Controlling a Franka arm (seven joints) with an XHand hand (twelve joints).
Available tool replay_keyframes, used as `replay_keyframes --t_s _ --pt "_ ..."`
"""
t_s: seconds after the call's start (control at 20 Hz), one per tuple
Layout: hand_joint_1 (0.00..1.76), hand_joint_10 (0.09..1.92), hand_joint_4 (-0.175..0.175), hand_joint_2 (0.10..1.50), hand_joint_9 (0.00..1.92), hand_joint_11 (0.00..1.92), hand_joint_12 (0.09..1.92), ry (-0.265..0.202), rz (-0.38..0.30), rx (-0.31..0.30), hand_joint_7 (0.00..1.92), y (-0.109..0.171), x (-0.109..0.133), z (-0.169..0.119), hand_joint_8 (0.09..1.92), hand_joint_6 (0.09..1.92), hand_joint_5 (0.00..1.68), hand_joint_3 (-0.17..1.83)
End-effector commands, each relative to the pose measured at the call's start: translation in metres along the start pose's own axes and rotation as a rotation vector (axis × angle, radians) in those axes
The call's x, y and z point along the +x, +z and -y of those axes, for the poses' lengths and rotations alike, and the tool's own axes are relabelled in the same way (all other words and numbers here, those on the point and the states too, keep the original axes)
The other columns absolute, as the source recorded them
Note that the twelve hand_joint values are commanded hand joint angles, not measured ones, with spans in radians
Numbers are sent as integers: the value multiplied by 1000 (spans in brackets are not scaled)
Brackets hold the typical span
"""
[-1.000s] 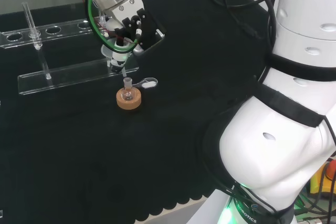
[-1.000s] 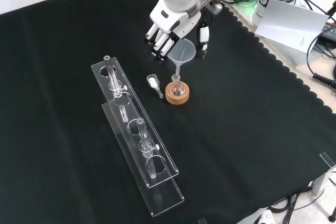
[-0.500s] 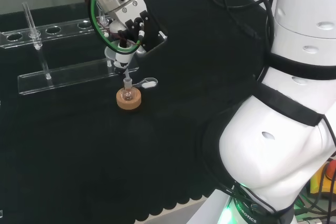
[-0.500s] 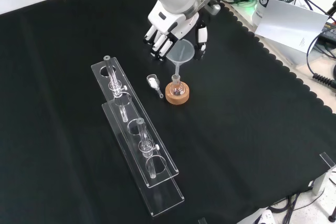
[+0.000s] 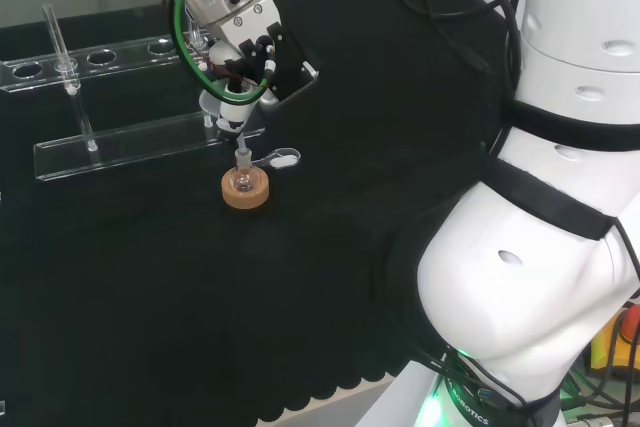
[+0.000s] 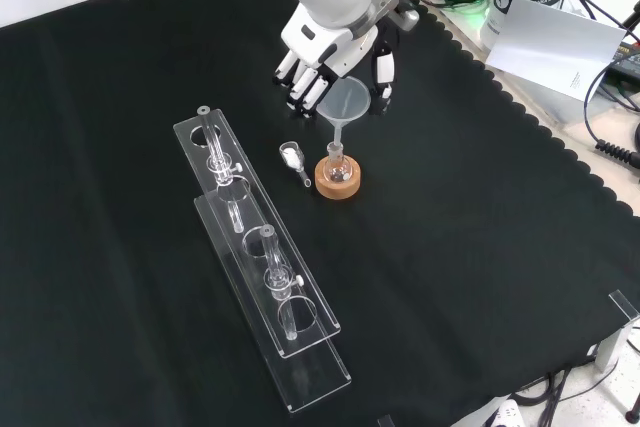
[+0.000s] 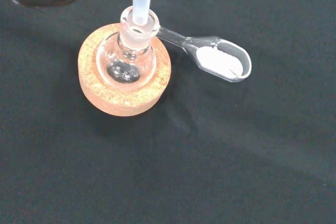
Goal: Place the funnel on the round-bottom flask.
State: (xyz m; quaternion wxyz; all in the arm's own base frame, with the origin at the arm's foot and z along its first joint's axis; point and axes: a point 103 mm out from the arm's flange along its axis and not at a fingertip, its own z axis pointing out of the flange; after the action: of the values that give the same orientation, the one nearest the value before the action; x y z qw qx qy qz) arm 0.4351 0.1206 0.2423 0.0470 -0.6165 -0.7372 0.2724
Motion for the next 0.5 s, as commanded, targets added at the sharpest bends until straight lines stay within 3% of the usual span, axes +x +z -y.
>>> replay_keyframes --t_s 0.05,0.5 --pt "790 690 -46 701 709 251 1382 -3 4 0 229 0 3 -1 748 891 520 541" --pt "789 691 -46 700 708 252 1381 -1 5 6 228 3 2 -5 749 891 521 543"
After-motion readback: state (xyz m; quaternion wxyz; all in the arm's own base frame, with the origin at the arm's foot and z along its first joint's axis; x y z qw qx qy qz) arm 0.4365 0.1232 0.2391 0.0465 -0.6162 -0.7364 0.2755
